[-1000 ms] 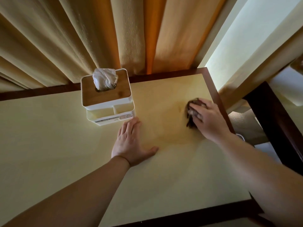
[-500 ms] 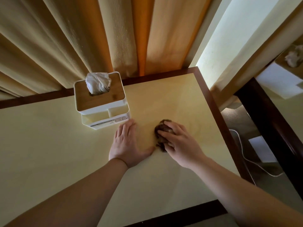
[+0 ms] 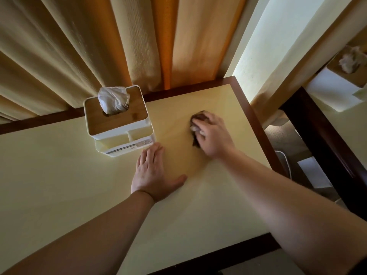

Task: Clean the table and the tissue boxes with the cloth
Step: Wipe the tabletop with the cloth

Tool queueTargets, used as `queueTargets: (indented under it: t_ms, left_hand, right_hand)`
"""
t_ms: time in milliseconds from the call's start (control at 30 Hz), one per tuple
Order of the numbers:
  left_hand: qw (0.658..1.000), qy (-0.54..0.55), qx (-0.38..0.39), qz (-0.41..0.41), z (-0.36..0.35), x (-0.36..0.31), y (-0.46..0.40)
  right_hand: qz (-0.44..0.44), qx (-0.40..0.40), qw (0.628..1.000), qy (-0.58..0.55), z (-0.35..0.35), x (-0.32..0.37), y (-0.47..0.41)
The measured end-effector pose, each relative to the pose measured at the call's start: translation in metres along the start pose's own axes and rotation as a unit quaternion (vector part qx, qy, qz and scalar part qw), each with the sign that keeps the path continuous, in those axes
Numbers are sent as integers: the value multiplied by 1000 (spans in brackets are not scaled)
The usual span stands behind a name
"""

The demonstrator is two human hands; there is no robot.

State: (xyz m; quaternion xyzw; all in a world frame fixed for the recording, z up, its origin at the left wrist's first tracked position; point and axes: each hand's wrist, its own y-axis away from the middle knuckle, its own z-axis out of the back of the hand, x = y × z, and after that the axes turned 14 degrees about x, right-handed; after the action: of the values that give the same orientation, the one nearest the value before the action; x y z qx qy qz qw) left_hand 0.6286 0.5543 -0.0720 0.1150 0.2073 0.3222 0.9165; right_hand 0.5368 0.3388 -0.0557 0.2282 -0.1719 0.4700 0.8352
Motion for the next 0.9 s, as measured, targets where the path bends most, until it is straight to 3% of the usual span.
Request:
queueTargets:
  t_ms: [133, 200, 400, 633, 800, 900]
  left_hand:
    - [1000, 0, 10, 0, 0, 1, 0]
    - [1000, 6, 3, -4, -1, 1, 0]
    - [1000, 11, -9, -11, 0, 0, 1]
    - [1000, -3, -12, -19, 0, 1, 0]
    - [999, 17, -33, -24, -4, 3, -3]
    - [999, 24, -36, -31, -3, 4, -4]
  right_hand:
    - [92, 73, 993, 4, -22, 27, 55]
    - [123, 72, 990, 17, -28, 15, 91]
    - [43, 1, 996, 82, -9, -57, 129]
    - [-120, -29, 990, 67, 54, -86, 4]
    - [-114, -32, 993, 28, 76, -63, -99]
    - [-78, 21, 996, 23, 61, -29, -126]
